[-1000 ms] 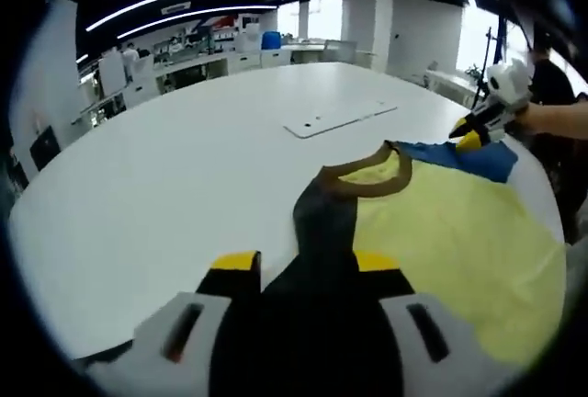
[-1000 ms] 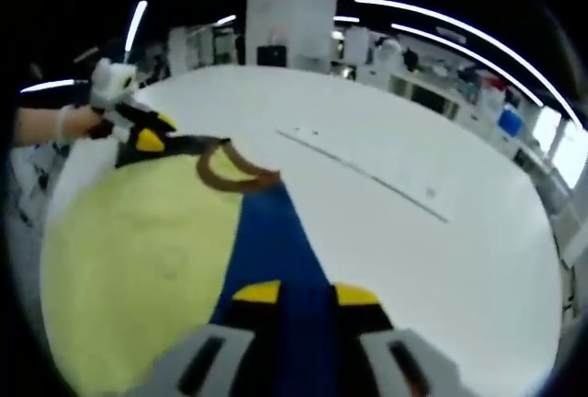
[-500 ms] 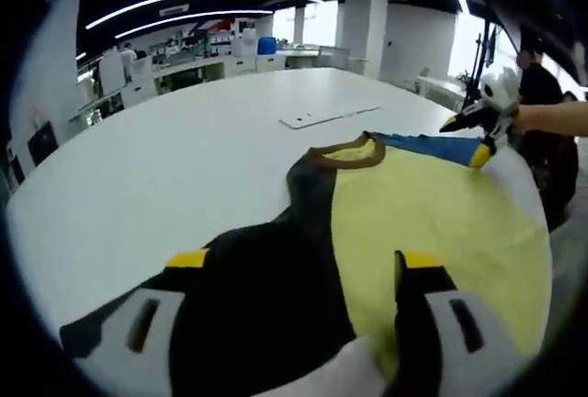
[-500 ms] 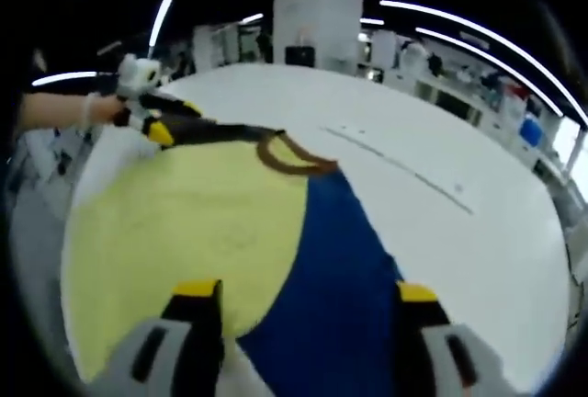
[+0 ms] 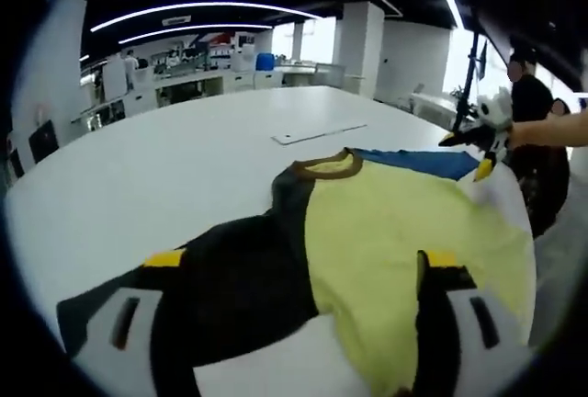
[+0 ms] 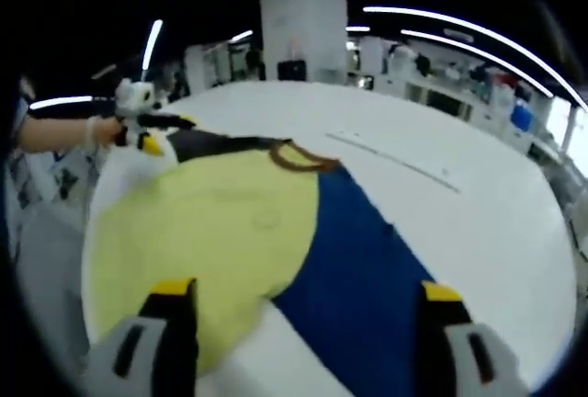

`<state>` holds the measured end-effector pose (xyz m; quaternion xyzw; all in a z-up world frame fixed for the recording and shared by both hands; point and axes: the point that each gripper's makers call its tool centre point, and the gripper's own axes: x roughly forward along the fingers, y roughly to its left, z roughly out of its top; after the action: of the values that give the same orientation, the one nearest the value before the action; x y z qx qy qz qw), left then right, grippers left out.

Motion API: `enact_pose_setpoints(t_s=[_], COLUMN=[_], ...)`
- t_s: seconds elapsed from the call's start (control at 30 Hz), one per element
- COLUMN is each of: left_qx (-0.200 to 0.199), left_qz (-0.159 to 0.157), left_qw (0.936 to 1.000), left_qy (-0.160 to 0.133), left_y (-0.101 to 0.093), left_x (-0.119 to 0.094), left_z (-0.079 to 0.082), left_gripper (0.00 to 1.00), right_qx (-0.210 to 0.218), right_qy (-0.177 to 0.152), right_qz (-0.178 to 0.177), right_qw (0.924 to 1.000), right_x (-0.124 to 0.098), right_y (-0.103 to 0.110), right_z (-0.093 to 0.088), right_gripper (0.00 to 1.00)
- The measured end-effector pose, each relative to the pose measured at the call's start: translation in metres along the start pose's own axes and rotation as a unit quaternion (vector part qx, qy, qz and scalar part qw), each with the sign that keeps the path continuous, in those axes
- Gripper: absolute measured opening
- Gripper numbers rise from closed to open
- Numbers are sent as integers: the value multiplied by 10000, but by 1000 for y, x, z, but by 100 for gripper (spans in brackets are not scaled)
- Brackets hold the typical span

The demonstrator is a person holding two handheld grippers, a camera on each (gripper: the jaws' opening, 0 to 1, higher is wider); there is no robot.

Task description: Fold the garment on the visible template until the final outline fits inside the template.

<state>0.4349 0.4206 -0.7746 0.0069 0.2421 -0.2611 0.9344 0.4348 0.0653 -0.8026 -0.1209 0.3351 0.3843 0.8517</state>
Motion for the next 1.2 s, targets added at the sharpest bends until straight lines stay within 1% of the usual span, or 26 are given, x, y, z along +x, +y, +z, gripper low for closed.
enact_pose_setpoints(t_s=[0.03,0.07,0.2,0.23,0.3,0.33,0.43,0.47,0.5,0.53,0.63,0.67,0.7,0.73,0.77,0.8,0.83,0.9,0.93,1.0,1.07,1.1,1.13,1.2], left_qx=[-93,-78,-56,-46,-87,-111,-22,-84,-116,-234,-191,-147,-128,-97,-84,-48,16,40,32,-30,-66,-98,-121,-140], left_qz=[9,12,5,36,49,54,155,266,277,269,359,406,411,406,403,415,426,440,455,462,474,468,466,465], left_qw=[9999,9999,9999,9998,9997,9995,9992,9983,9981,9973,9972,9974,9973,9976,9978,9979,9980,9980,9978,9976,9975,9976,9976,9976], left_qy=[-51,-126,-135,-171,-237,-302,-375,-503,-541,-639,-630,-584,-587,-548,-515,-502,-456,-462,-487,-520,-514,-491,-492,-488], left_y=[-1,-3,-13,-11,-15,-19,-24,-23,-26,-32,-31,-32,-37,-41,-40,-40,-46,-51,-52,-54,-57,-54,-54,-58], left_x=[-4,-7,-22,-28,-37,-44,-62,-71,-73,-80,-95,-101,-103,-107,-108,-111,-114,-120,-122,-125,-127,-128,-129,-129], left_z=[1,3,-1,-1,-1,0,-1,2,2,3,-5,-8,-9,-12,-15,-16,-18,-20,-20,-23,-26,-29,-29,-30], left_gripper=[99,99,99,99,99,99,99,98,98,98,97,96,96,96,96,96,96,96,96,95,95,94,94,94], right_qx=[22,64,127,141,213,312,588,666,729,753,945,1036,1076,1201,1273,1361,1410,1508,1580,1805,2038,2241,2263,2545], right_qy=[-39,-84,-85,-88,-127,-156,-204,-288,-343,-351,-376,-408,-417,-452,-467,-463,-447,-401,-395,-419,-472,-531,-544,-609], right_qz=[-36,-45,-105,-158,-227,-293,-404,-464,-537,-552,-678,-760,-787,-868,-924,-1030,-1090,-1233,-1287,-1451,-1486,-1567,-1577,-1760], right_qw=[10000,9999,9998,9997,9994,9990,9972,9963,9953,9950,9925,9909,9902,9879,9864,9842,9830,9800,9782,9719,9665,9604,9597,9490], right_x=[-3,-8,-19,-24,-31,-37,-53,-60,-66,-67,-80,-86,-89,-95,-98,-102,-105,-112,-114,-120,-123,-125,-126,-132], right_y=[0,2,3,1,-2,-3,-6,-7,-10,-13,-21,-28,-31,-32,-34,-47,-51,-61,-62,-75,-82,-88,-88,-105], right_z=[0,-1,-10,-14,-18,-22,-31,-34,-37,-39,-50,-54,-56,-60,-62,-67,-70,-79,-82,-91,-96,-99,-99,-109], right_gripper=[99,99,99,99,99,99,99,99,99,99,99,97,94,93,93,93,93,89,88,86,85,84,84,84])
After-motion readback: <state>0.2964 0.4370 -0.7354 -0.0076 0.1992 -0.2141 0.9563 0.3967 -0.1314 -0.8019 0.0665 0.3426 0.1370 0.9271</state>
